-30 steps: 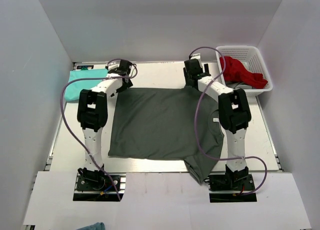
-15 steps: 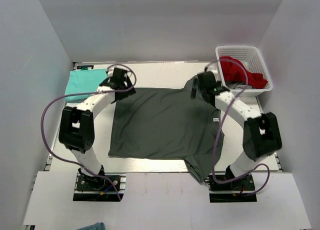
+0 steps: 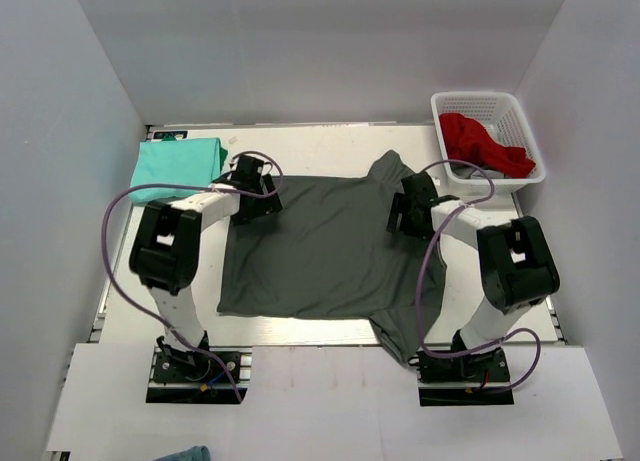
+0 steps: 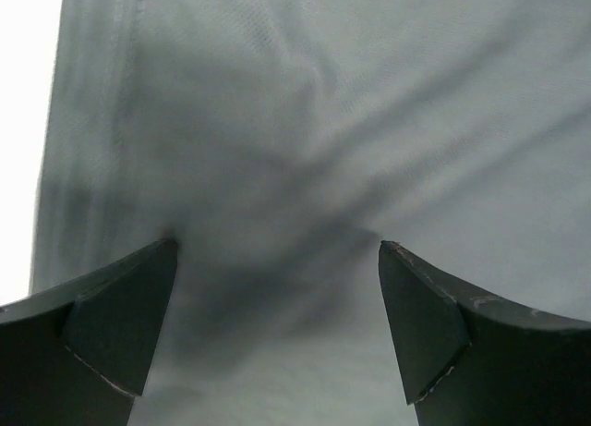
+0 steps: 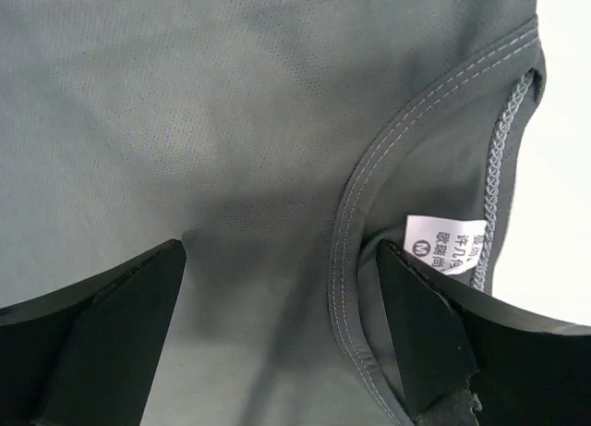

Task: Fold and stack the t-shirts
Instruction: Flatten out the tshirt

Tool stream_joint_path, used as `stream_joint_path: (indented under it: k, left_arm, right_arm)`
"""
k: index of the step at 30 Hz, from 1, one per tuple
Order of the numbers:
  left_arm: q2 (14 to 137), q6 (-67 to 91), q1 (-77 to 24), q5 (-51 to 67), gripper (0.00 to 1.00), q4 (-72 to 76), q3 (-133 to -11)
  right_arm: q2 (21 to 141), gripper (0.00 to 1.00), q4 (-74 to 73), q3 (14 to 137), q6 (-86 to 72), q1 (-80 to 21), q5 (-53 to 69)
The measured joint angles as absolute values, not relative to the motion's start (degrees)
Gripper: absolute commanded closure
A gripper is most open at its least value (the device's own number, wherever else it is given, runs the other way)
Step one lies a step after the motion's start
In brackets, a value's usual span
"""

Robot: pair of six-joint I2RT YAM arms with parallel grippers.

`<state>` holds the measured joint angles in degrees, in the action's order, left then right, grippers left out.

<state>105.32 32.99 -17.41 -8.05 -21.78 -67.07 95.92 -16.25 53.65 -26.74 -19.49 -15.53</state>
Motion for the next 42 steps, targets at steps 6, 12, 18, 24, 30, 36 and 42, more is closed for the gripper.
stream_joint_path:
  k: [6,12,18,24,30,36,42]
  left_arm:
    - [114.6,33.0,-16.1,-10.4,0.00,-24.0,-78.4]
    - [125.9,32.9,-12.7,-12.8,0.00,-27.9,-95.4]
    - [134.8,31.9,-9.7,-10.1,0.00,-29.9,-110.2]
    - [133.6,29.3,-9.4,-7.3,0.00,-31.6,-109.9]
    - [115.0,30.3,-10.5,-7.3,0.00,-30.4,-88.9]
    - [80.7,39.2,-10.3,-10.2,0.00,-30.2,-59.2]
    - [70.5,49.3,-9.3,-14.3,0.00,-32.7,-43.0]
  right_arm:
    - [104.4,0.10,-15.2,63.7,-25.3,-16.9,-13.0]
    - [115.8,0.10,-15.9,79.2,-23.1,-14.6,-11.2]
    - [123.8,0.10,-18.4,91.9,-19.9,-13.1,-9.5]
    - [122.5,0.10,-19.0,94.0,-15.7,-13.6,-8.1]
    - [104.3,0.10,-16.8,78.1,-15.4,-16.4,-6.3]
    - [82.9,0.10,-15.1,59.9,-20.3,-20.2,-7.7]
    - [71.9,0.10,-15.7,46.2,-25.0,-20.4,-7.5]
